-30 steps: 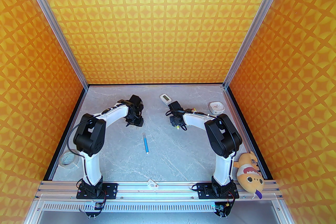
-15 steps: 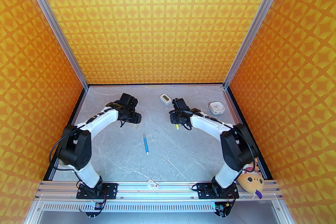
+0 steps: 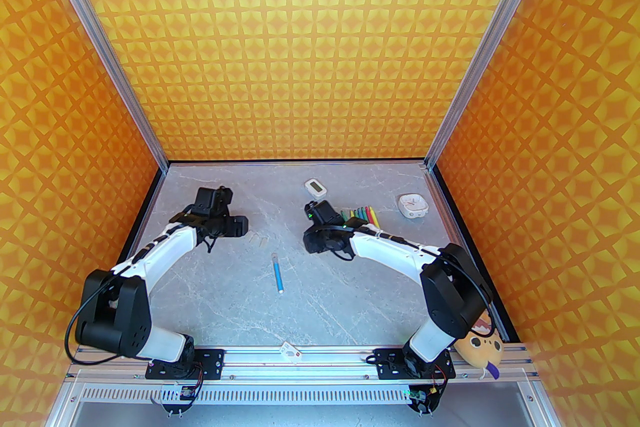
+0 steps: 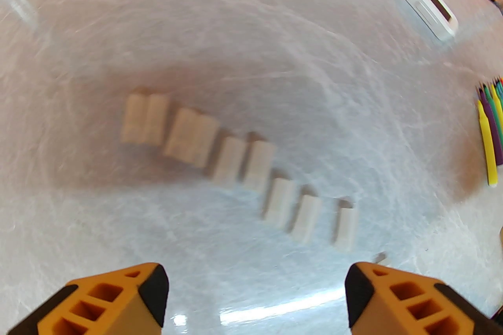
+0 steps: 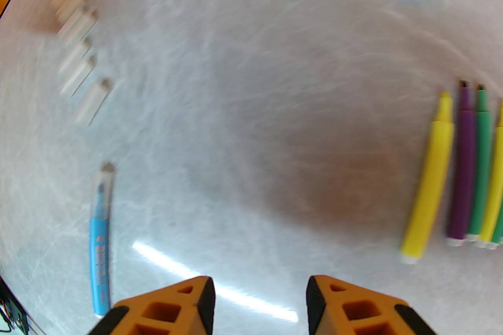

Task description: Open the pen caps

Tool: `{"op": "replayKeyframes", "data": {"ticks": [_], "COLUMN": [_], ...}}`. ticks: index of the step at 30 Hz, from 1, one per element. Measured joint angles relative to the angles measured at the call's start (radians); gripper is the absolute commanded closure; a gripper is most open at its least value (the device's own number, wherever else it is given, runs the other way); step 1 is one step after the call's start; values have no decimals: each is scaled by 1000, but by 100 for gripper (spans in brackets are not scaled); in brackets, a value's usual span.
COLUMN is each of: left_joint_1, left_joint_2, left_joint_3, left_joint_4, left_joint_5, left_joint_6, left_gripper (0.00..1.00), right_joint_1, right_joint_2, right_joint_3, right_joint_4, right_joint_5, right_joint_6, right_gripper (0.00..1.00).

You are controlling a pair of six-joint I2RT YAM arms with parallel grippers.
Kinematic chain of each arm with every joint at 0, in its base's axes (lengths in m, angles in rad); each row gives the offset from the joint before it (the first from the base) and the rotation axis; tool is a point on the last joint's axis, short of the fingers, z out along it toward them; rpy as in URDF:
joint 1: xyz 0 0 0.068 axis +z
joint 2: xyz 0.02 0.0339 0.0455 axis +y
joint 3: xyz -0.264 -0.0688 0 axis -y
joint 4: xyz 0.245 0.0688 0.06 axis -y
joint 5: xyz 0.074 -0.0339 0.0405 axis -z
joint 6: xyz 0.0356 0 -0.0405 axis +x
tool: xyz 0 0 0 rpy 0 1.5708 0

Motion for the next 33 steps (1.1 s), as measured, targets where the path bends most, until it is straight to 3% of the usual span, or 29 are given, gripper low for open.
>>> {"op": "replayKeyframes", "data": {"ticks": [12,26,33], "left_joint_1": [47,53,63], "left_joint_2": [-58,-77,-88], "left_joint_3": [-91,-110,-135], "left_joint_4": [76,117,135], "left_joint_5": [-2,-2,-2], "left_joint_6": [-16,-24,-29], "left_gripper": [20,20,11], "right_joint_1": [130,177,219], "right_joint_2": [87,123,167], "right_joint_3": [53,79,109], "right_joint_4": [-26,-31,-37], "right_joint_5": [-32,-43,-46], "right_joint_6": [29,77,113], "right_gripper": [56,55,54]}}
